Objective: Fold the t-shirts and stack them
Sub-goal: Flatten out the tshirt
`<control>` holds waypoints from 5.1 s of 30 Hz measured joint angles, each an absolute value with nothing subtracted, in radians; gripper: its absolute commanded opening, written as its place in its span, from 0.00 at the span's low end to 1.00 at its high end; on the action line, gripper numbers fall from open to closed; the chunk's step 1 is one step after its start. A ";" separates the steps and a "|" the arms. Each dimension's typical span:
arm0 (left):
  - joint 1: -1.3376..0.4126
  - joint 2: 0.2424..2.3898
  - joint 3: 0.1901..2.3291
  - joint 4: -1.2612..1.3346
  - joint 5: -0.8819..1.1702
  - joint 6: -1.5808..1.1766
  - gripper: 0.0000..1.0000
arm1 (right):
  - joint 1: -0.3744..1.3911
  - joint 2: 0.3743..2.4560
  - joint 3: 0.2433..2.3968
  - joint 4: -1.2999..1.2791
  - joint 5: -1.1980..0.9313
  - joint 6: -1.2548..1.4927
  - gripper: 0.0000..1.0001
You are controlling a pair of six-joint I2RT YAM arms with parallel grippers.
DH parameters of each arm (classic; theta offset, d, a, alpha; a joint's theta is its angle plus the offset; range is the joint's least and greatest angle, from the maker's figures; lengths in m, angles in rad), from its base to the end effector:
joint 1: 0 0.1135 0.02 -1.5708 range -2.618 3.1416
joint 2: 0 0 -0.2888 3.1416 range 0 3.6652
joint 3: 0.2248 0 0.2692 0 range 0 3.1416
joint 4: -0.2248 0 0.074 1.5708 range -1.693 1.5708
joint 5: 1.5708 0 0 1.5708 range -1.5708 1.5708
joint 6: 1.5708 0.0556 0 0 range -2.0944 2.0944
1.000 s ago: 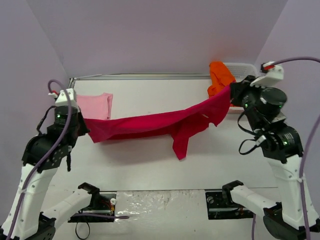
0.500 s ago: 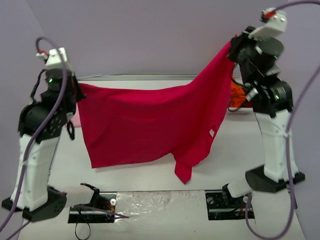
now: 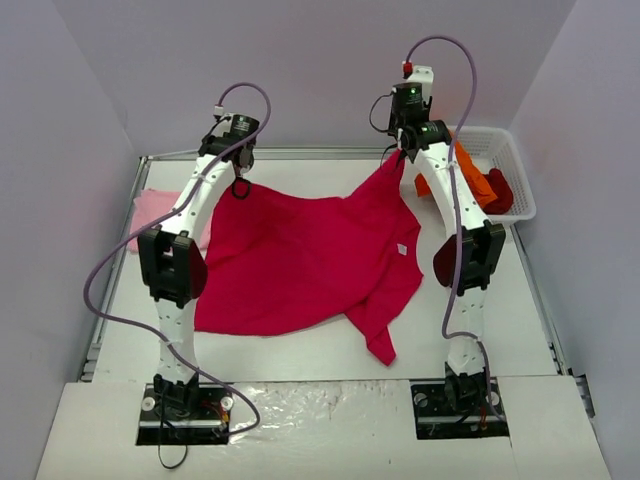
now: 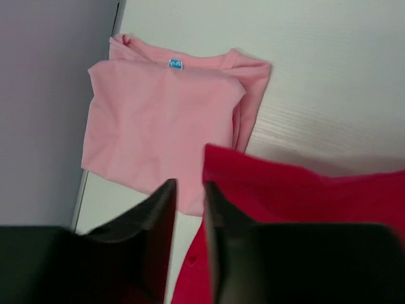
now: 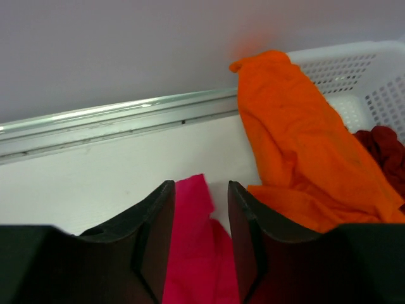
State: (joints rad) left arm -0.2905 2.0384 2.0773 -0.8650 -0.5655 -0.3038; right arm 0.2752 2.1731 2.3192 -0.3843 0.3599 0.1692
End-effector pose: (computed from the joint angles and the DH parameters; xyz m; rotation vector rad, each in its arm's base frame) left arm 0.4800 -0.1124 0.3525 -0.2705 2.2505 0.3681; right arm 0.5414 0.1325 0.4193 0.1595 1.7864 -0.0074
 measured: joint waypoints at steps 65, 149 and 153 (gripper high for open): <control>-0.222 2.372 2.010 -0.834 -0.487 -0.456 0.02 | 0.250 2.258 1.786 -0.233 0.044 0.257 0.00; -0.410 1.434 1.259 -0.815 -0.364 -0.475 0.35 | 0.574 1.184 1.195 -0.354 0.030 0.317 0.36; -0.418 1.363 1.230 -0.809 -0.364 -0.475 0.35 | 0.629 1.142 1.081 -0.400 0.065 0.356 0.37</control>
